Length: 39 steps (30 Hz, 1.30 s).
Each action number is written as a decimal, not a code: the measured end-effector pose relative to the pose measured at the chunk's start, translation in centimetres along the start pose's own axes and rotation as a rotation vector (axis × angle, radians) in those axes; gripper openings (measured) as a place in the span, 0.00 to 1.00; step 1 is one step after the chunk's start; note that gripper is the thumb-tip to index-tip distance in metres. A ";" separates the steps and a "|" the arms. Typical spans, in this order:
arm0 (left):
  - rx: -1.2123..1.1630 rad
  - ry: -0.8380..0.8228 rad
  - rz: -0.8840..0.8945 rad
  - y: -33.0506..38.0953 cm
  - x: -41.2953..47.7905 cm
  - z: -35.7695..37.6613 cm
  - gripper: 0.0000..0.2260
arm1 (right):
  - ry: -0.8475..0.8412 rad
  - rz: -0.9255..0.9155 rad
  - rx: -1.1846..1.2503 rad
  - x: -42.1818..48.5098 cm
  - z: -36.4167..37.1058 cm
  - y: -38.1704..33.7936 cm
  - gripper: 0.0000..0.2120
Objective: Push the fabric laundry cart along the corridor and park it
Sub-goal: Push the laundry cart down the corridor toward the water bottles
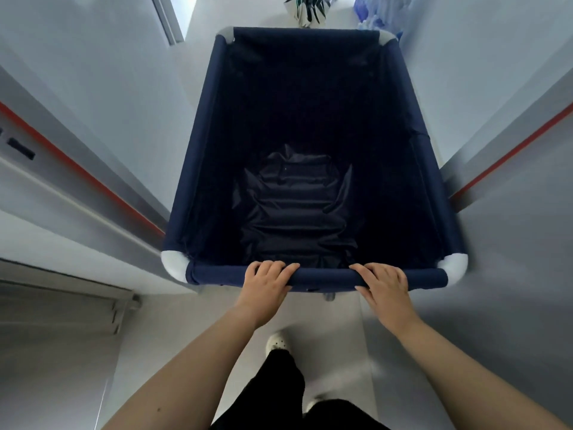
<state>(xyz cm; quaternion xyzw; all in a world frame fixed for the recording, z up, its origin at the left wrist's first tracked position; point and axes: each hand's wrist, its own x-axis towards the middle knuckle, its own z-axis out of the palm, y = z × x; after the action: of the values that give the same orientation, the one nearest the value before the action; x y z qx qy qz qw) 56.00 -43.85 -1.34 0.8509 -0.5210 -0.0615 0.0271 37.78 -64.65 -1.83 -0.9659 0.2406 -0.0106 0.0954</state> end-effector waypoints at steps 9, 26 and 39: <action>-0.116 -0.041 -0.009 -5.0 8.6 -1.0 0.22 | -0.009 0.066 0.022 9.7 -0.3 0.3 0.20; -0.157 -0.040 -0.105 -11.2 25.1 -3.8 0.18 | -0.012 0.078 0.123 27.2 -1.8 3.6 0.17; -0.147 -0.006 -0.129 -14.8 39.2 -4.6 0.17 | 0.001 0.070 0.109 41.2 -3.1 8.6 0.17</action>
<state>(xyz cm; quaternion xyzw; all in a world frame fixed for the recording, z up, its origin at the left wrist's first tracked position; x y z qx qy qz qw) 87.28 -72.05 -1.42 0.8783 -0.4591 -0.1039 0.0837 70.05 -91.89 -1.47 -0.9502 0.2733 -0.0210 0.1481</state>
